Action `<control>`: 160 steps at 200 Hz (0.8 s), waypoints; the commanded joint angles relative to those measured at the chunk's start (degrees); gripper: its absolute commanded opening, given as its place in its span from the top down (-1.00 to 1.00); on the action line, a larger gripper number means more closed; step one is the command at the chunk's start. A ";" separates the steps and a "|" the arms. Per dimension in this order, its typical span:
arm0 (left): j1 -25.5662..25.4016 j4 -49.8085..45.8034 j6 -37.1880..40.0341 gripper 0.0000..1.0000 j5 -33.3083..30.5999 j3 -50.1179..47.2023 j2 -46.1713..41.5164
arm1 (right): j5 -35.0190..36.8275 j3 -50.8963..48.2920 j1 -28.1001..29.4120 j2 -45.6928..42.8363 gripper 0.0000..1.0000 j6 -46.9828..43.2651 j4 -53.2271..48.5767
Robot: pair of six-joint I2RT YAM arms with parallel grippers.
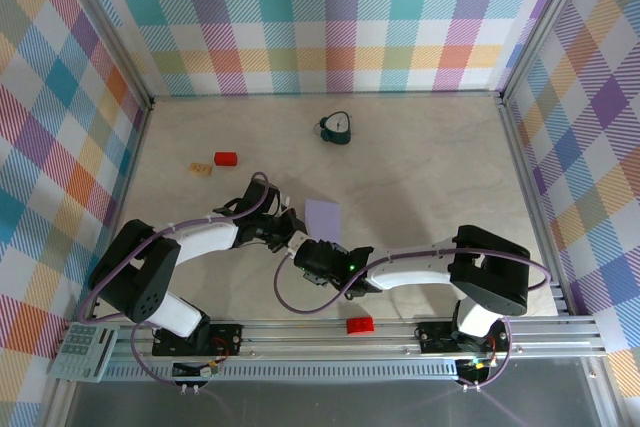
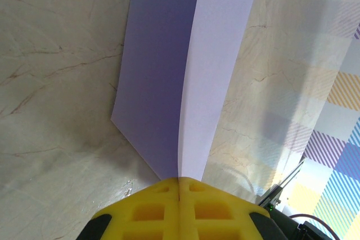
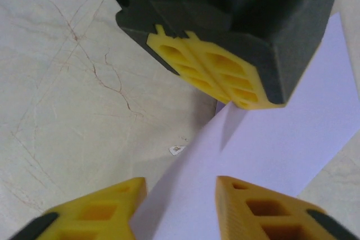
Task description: Fold a paper plane with a square sheet of paper (fold left side to right side)
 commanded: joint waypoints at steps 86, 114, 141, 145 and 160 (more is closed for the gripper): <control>5.18 -9.08 7.44 0.37 -1.80 2.91 -8.49 | -11.23 -4.41 -3.79 -5.98 1.00 8.53 1.97; 8.32 -12.86 12.07 0.31 -1.13 4.68 -11.63 | -21.38 -8.40 -7.80 -9.18 1.00 12.13 7.10; 8.38 -12.76 15.05 0.38 1.76 6.83 -9.69 | -30.80 -12.59 -12.61 -11.23 1.00 15.99 12.54; 8.31 -12.49 15.23 0.40 2.28 7.08 -9.10 | -32.16 -13.16 -13.20 -11.37 1.00 16.56 13.43; 7.82 -10.87 15.61 0.47 4.27 8.27 -6.48 | -35.99 -15.08 -15.23 -11.74 1.00 18.53 16.30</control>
